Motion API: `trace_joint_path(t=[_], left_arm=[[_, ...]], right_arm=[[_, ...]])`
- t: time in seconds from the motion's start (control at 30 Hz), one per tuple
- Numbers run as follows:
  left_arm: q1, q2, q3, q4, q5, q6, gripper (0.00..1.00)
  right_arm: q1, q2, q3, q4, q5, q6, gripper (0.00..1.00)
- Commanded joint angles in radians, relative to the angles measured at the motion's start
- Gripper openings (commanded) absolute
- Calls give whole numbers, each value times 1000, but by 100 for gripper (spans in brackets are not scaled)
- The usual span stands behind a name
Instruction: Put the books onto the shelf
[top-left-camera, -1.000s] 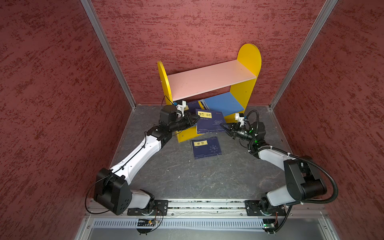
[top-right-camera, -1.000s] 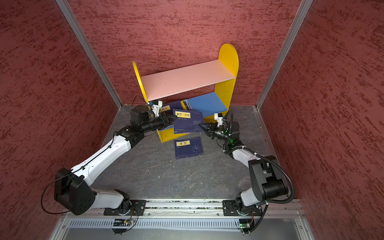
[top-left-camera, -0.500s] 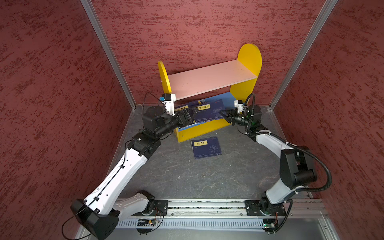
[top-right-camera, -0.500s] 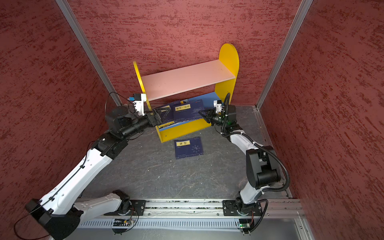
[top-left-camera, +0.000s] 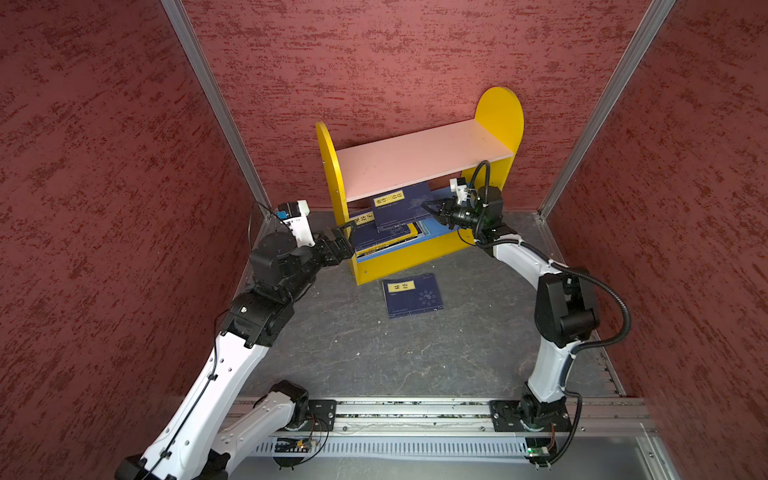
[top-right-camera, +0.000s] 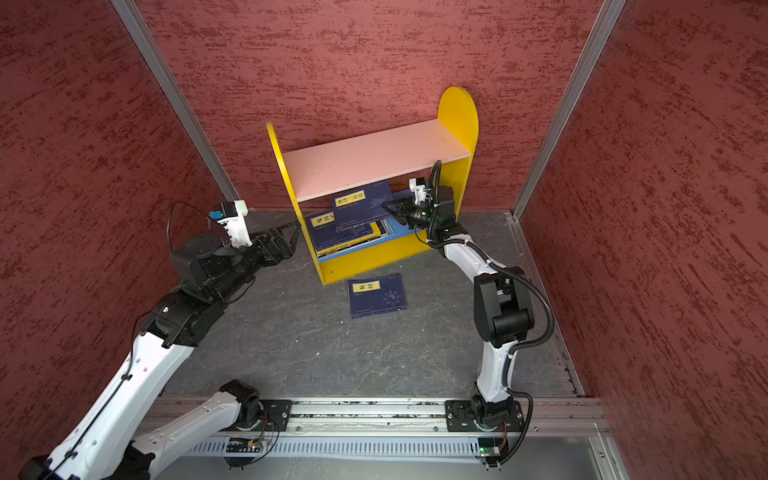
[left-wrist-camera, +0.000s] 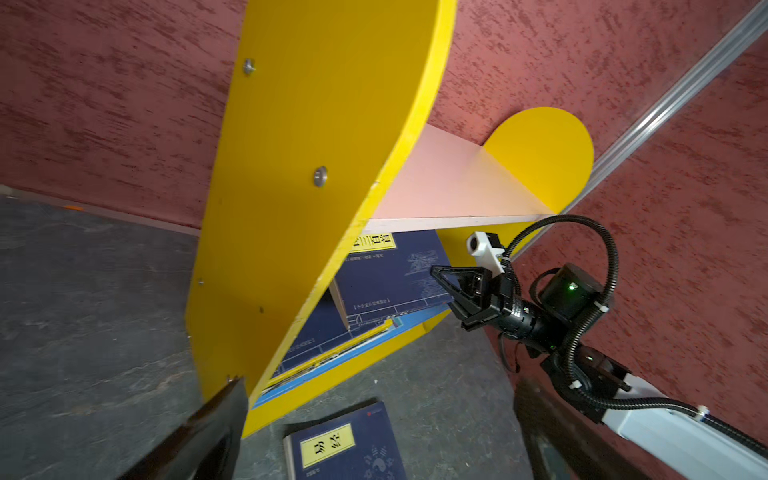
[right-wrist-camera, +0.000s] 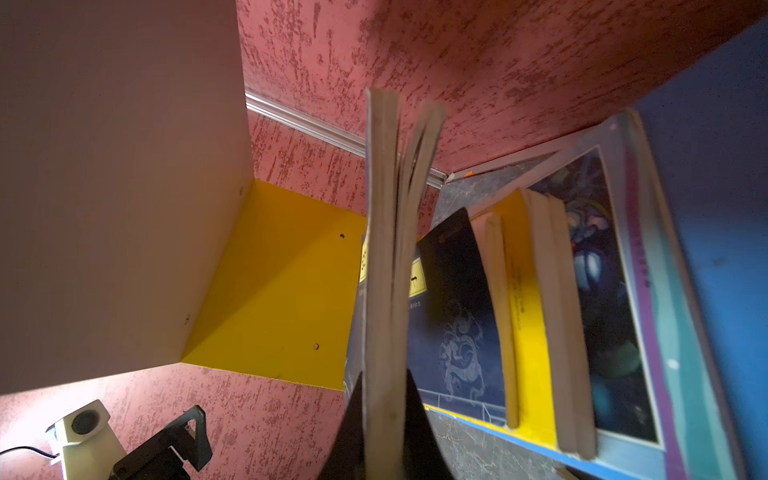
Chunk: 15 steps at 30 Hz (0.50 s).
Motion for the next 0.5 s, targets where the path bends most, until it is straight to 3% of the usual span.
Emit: trace_joint_path(t=[0.0,0.47], left_arm=[[29,11,-35,-77,-35,26,99],[95,47,-157,-40,-6,-75,99]], right_arm=[[33,48,82,-15,-28,-53,11],[106,213,264,-74,-57,-94,12]])
